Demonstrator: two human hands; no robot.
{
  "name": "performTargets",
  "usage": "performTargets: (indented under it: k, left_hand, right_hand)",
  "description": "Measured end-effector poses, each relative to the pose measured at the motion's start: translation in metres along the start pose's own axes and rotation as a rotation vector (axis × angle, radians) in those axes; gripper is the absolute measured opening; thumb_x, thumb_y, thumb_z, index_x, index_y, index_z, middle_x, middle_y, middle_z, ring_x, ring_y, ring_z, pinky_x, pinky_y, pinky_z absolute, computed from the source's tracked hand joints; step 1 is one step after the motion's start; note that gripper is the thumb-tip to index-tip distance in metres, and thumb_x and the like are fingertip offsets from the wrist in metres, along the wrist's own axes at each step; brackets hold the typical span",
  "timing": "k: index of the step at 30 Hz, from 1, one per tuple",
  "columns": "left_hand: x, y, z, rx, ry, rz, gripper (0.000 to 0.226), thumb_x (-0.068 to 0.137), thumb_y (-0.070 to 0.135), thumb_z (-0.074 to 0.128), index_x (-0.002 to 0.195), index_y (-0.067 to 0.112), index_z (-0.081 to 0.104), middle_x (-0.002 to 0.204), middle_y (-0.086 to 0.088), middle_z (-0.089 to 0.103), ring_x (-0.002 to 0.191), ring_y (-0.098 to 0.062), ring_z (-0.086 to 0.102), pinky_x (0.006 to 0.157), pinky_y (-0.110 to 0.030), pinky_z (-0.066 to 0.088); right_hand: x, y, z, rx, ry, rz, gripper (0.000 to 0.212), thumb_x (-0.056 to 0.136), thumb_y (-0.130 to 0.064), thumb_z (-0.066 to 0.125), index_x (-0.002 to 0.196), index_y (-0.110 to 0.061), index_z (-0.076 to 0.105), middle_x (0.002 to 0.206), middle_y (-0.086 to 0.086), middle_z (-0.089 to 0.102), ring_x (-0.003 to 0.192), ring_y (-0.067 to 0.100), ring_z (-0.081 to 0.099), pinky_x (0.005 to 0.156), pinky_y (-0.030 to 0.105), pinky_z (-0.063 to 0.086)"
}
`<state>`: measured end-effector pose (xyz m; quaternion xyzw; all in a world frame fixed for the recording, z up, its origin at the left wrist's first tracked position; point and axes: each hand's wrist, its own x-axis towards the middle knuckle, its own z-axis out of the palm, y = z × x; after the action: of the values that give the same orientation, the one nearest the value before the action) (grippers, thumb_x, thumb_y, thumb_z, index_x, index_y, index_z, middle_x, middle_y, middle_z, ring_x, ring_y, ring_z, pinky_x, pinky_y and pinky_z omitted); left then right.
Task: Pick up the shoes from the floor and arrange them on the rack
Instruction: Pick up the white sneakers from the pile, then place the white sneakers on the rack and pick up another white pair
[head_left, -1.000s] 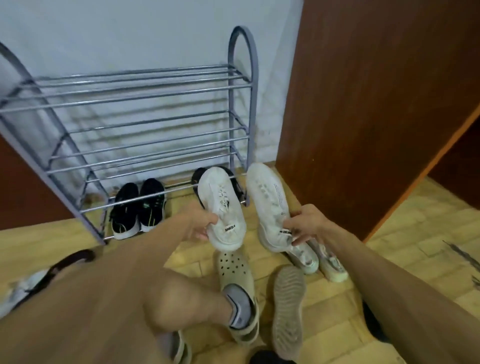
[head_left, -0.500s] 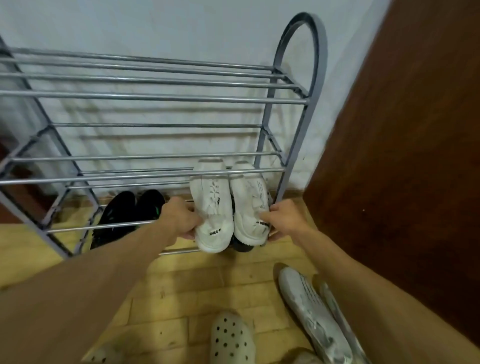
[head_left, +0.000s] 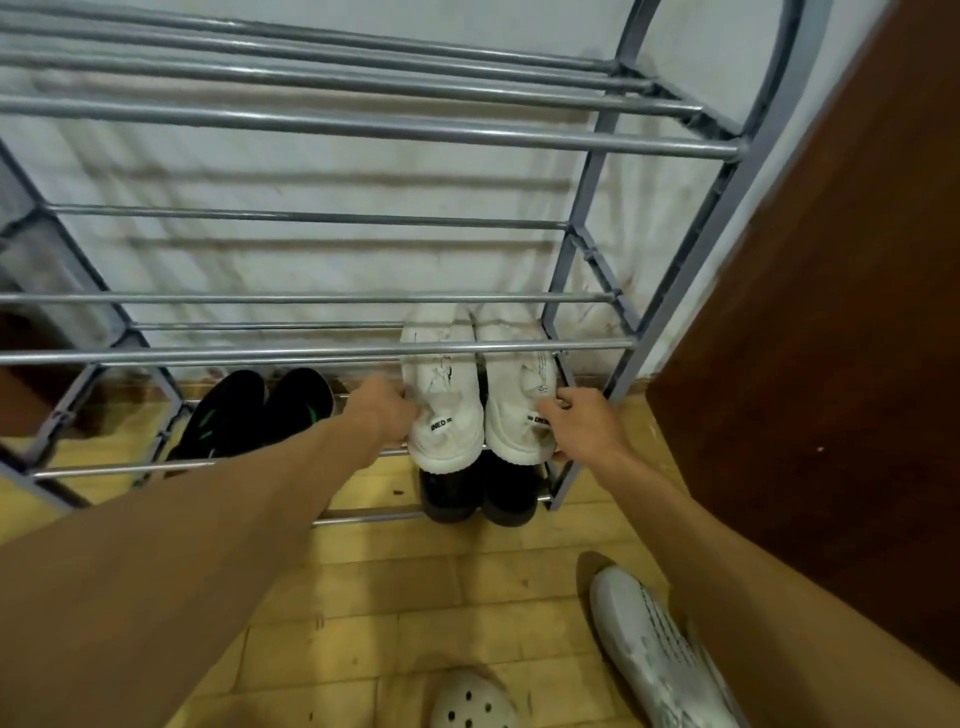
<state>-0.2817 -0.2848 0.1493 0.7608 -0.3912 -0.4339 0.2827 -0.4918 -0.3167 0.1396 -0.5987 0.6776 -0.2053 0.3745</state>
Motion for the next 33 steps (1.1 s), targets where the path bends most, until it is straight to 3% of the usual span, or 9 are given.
performTargets:
  k: [2,6,8,11,14,20,27,30,33]
  left_hand:
    - [-0.01,-0.001,-0.001,-0.036,-0.06,-0.002,0.016,0.092,0.015,0.055,0.093,0.005,0.067,0.099,-0.014,0.063,0.087,-0.023,0.058,0.08,-0.035,0.05]
    - [-0.038,0.008,-0.002,-0.051,-0.136,0.013,0.044,0.097,0.023,0.051,0.137,0.004,0.048,0.132,-0.009,0.052,0.111,-0.022,0.05,0.085,-0.028,0.038]
    - [-0.059,0.011,-0.002,0.013,-0.143,0.039,0.039,0.096,0.023,0.051,0.128,0.001,0.054,0.12,-0.014,0.055,0.104,-0.024,0.054,0.078,-0.028,0.043]
    - [-0.105,0.013,0.007,0.126,-0.161,0.076,0.017,0.091,0.018,0.053,0.081,0.005,0.056,0.084,-0.008,0.05,0.072,-0.019,0.047,0.062,-0.027,0.037]
    - [-0.164,0.02,0.018,0.142,-0.248,0.13,0.01,0.091,0.024,0.057,0.091,0.014,0.06,0.088,-0.003,0.054,0.083,-0.019,0.051,0.072,-0.029,0.041]
    - [-0.266,0.022,0.064,0.465,-0.543,0.339,0.015,0.091,0.03,0.055,0.09,0.015,0.059,0.099,-0.002,0.053,0.091,-0.018,0.051,0.075,-0.028,0.04]
    - [-0.324,-0.011,0.122,0.621,-0.569,0.512,0.006,0.083,0.027,0.055,0.077,0.025,0.054,0.081,0.0,0.05,0.075,-0.014,0.047,0.065,-0.032,0.034]
    - [-0.322,-0.045,0.131,0.825,-0.64,0.478,0.016,0.083,0.033,0.054,0.073,0.021,0.055,0.073,-0.003,0.051,0.071,-0.021,0.051,0.064,-0.035,0.039]
    - [-0.308,-0.061,0.127,1.131,-0.692,0.425,0.027,0.084,0.037,0.055,0.096,0.016,0.066,0.104,-0.004,0.066,0.097,-0.023,0.063,0.084,-0.039,0.052]
  right_hand:
    - [-0.009,0.001,-0.002,-0.056,-0.034,-0.021,0.039,0.097,-0.037,0.047,0.107,-0.004,0.064,0.103,0.015,0.068,0.091,0.031,0.066,0.082,0.053,0.056]
    - [-0.039,0.003,-0.016,-0.136,-0.111,-0.068,0.037,0.098,-0.035,0.045,0.119,-0.009,0.06,0.109,0.012,0.066,0.097,0.03,0.064,0.087,0.05,0.054]
    - [-0.066,0.007,-0.028,-0.133,-0.154,-0.058,0.033,0.098,-0.023,0.049,0.124,-0.005,0.059,0.12,0.016,0.063,0.108,0.032,0.061,0.092,0.05,0.052]
    - [-0.115,0.022,-0.05,-0.267,-0.249,-0.031,0.032,0.096,-0.012,0.051,0.125,-0.002,0.059,0.13,0.018,0.059,0.117,0.032,0.057,0.095,0.044,0.052]
    - [-0.161,0.039,-0.08,-0.445,-0.323,-0.012,0.037,0.095,-0.003,0.05,0.131,-0.01,0.056,0.132,0.008,0.057,0.119,0.023,0.056,0.091,0.03,0.049]
    - [-0.244,0.089,-0.131,-0.476,-0.301,0.087,0.043,0.089,0.0,0.048,0.129,-0.012,0.059,0.118,0.003,0.063,0.087,0.012,0.06,0.069,0.021,0.052]
    - [-0.318,0.165,-0.122,-0.166,-0.152,0.318,0.053,0.091,-0.018,0.059,0.142,-0.01,0.043,0.119,0.006,0.052,0.096,0.023,0.056,0.064,0.026,0.049]
    - [-0.336,0.198,-0.097,-0.067,-0.177,0.414,0.054,0.094,-0.021,0.058,0.142,-0.005,0.04,0.126,0.008,0.05,0.106,0.027,0.057,0.073,0.031,0.055]
    - [-0.339,0.224,-0.077,0.067,-0.151,0.529,0.05,0.095,-0.022,0.056,0.139,-0.004,0.042,0.129,0.011,0.05,0.108,0.027,0.057,0.084,0.035,0.054]
